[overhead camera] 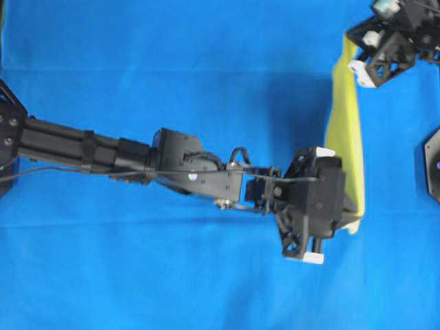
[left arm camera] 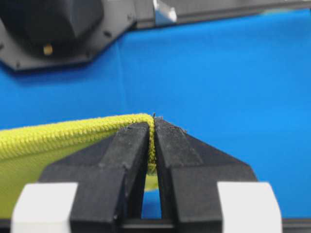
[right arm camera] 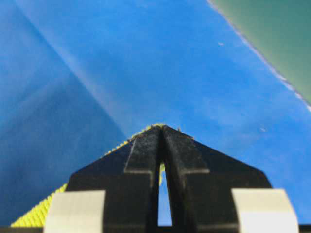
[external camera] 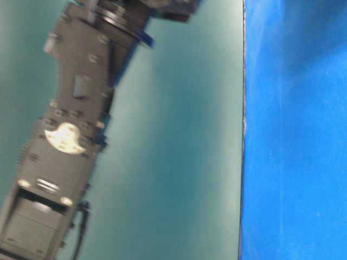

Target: Fold the yellow towel.

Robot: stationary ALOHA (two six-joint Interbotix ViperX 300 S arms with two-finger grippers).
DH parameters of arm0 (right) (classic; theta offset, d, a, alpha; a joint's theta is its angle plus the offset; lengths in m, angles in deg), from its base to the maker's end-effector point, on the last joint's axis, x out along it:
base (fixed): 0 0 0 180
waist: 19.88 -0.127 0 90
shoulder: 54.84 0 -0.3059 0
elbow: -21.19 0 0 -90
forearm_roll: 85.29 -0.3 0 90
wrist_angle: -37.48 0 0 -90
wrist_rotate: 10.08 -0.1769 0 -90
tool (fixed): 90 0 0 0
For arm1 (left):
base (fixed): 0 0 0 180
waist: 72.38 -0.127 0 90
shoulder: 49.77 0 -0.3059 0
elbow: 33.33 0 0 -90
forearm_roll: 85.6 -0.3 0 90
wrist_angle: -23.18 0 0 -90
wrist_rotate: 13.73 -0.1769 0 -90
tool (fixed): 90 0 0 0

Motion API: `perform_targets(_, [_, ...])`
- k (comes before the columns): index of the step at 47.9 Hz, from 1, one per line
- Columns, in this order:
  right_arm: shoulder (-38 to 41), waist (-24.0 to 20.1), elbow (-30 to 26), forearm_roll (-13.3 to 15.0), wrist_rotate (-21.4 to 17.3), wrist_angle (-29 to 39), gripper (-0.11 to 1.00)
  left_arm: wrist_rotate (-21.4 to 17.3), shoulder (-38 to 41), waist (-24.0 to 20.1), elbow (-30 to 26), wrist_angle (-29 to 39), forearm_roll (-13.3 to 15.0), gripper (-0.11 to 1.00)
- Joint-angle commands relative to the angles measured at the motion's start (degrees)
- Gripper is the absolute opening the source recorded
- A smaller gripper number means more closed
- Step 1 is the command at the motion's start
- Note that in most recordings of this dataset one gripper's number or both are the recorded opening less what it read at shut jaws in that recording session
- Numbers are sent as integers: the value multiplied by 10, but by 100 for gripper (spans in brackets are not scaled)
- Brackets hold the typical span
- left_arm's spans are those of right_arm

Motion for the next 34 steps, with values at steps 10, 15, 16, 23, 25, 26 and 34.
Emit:
perform_targets(10, [134, 1, -56, 6, -4, -143, 1, 49, -72, 16, 129, -36, 4, 3])
perform_targets(15, [185, -12, -92, 6, -4, -174, 1, 76, -97, 18, 195, -64, 4, 3])
perform_targets(16, [193, -15, -98, 6, -4, -176, 1, 85, -105, 18, 214, -74, 4, 3])
perform_targets(23, [237, -32, -138, 6, -4, -176, 1, 120, -129, 23, 284, -107, 3, 3])
perform_targets(25, [247, -34, -146, 6, -3, -175, 1, 125, -134, 24, 296, -111, 4, 3])
perform_targets(26, [250, -35, -149, 6, -4, -176, 1, 126, -135, 24, 301, -112, 4, 3])
perform_targets(34, [258, -36, -153, 6, -4, -176, 1, 128, -142, 24, 319, -113, 3, 3])
